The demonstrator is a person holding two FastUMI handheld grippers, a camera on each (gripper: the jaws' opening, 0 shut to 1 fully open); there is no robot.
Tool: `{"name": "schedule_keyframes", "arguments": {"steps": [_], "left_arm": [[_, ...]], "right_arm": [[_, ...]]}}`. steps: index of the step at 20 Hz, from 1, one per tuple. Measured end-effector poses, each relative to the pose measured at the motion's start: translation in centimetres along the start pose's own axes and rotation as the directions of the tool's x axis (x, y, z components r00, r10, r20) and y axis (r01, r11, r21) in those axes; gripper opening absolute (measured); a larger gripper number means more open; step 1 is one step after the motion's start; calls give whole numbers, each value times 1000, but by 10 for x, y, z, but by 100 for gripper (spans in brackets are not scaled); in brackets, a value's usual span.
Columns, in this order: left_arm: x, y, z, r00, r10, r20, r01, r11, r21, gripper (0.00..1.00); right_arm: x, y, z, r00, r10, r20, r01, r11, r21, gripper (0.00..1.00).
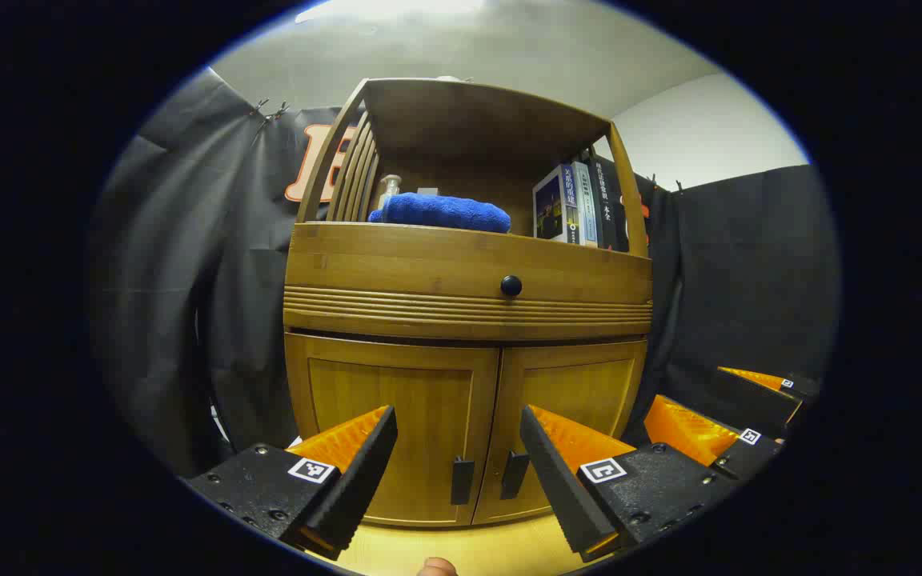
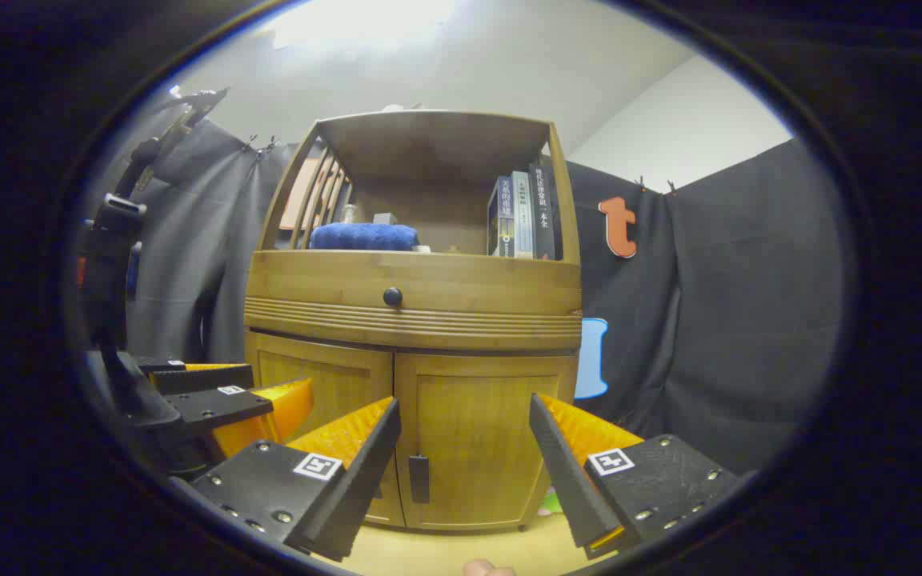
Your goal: Open the right door of the double-door shoe cabinet with the right hand, and open the left door with the left hand.
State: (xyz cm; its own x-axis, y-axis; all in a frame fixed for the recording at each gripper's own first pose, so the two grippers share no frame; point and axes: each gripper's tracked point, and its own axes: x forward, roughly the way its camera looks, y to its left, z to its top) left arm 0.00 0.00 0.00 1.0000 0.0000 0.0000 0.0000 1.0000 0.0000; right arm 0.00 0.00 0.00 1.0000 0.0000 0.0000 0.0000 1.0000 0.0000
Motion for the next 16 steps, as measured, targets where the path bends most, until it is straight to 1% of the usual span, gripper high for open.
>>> {"name": "schedule_keyframes", "arguments": {"steps": [1, 2, 3, 4, 5, 6, 7, 8, 9, 10, 11, 12, 13, 14, 15, 16], "left_arm": [[1, -3, -1, 1000, -10, -2, 10, 1000, -1, 96], [2, -7, -2, 1000, -24, -9, 24, 1000, -1, 92], [2, -11, -4, 999, -37, -17, 37, 999, 0, 92], [3, -15, -6, 999, -47, -24, 47, 999, 0, 92], [4, -19, -6, 998, -58, -26, 58, 998, 0, 96], [5, -23, -6, 997, -66, -29, 66, 998, 2, 96], [5, -25, -7, 997, -70, -25, 70, 998, 1, 92], [6, -27, -6, 997, -74, -22, 73, 997, -3, 95], [7, -29, -6, 997, -78, -20, 78, 997, -10, 96], [8, -31, -6, 996, -82, -22, 82, 997, -15, 92], [9, -32, -7, 996, -85, -24, 84, 996, -18, 95], [9, -33, -8, 996, -86, -28, 86, 996, -17, 96], [9, -33, -8, 996, -86, -29, 86, 996, -13, 96], [9, -33, -8, 996, -86, -30, 86, 996, -9, 96], [8, -33, -8, 996, -84, -27, 84, 996, -8, 96], [8, -33, -7, 996, -84, -22, 84, 996, -10, 95]], "right_arm": [[1, 0, -2, 1000, -3, -5, 3, 1000, 7, 94], [1, -2, -3, 1000, -8, -10, 8, 1000, 12, 94], [1, -2, -3, 1000, -11, -13, 12, 1000, 13, 94], [1, -4, -3, 1000, -18, -14, 18, 1000, 16, 94], [0, -6, -3, 1000, -22, -15, 23, 999, 23, 94], [-1, -7, -4, 1000, -27, -15, 27, 999, 29, 94], [-2, -10, -4, 999, -33, -14, 34, 999, 32, 94], [-3, -14, -5, 999, -42, -17, 42, 999, 30, 94], [-3, -17, -6, 999, -49, -21, 50, 998, 28, 93], [-4, -20, -6, 998, -56, -22, 56, 998, 28, 93], [-5, -22, -7, 998, -62, -26, 62, 998, 30, 94], [-6, -24, -7, 998, -64, -28, 65, 997, 34, 94], [-7, -24, -7, 997, -68, -28, 69, 997, 36, 96], [-8, -25, -7, 997, -71, -26, 71, 997, 37, 94], [-8, -26, -7, 997, -73, -24, 74, 997, 34, 94], [-9, -27, -7, 997, -75, -26, 76, 997, 31, 96]]}}
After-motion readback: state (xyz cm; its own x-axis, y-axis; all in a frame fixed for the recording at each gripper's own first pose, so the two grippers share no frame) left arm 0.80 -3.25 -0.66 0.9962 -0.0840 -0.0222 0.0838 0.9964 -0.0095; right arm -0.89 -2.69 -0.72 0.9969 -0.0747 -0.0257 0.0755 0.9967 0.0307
